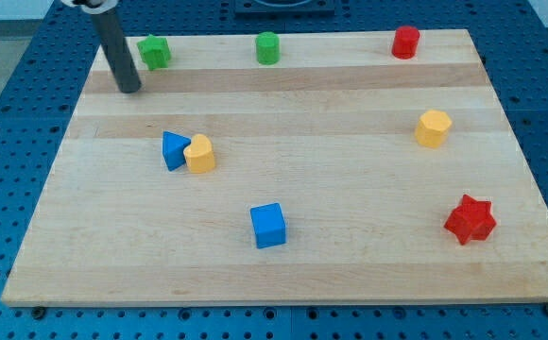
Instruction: Slide the green star towards the bottom
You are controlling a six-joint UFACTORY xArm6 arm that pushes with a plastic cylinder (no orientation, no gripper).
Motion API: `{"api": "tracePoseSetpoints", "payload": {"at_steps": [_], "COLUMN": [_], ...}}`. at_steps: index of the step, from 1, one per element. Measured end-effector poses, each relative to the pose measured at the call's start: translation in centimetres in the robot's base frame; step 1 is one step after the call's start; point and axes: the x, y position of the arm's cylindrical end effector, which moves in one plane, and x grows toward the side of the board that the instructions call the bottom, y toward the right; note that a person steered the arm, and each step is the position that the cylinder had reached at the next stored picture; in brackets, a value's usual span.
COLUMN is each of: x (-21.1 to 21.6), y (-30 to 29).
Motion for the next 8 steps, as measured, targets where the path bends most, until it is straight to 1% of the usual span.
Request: {"api": "tracePoseSetpoints", "payload": {"at_steps": [1, 2, 3, 4, 5, 6, 7, 8], "x": [-1.5, -9.3, -11.9, -11.1, -10.3, -8.6, -6.1, -2.3], "y": [-2.3, -2.2, -1.4, 1.6, 3.2, 6.2, 6.2, 6.2]}}
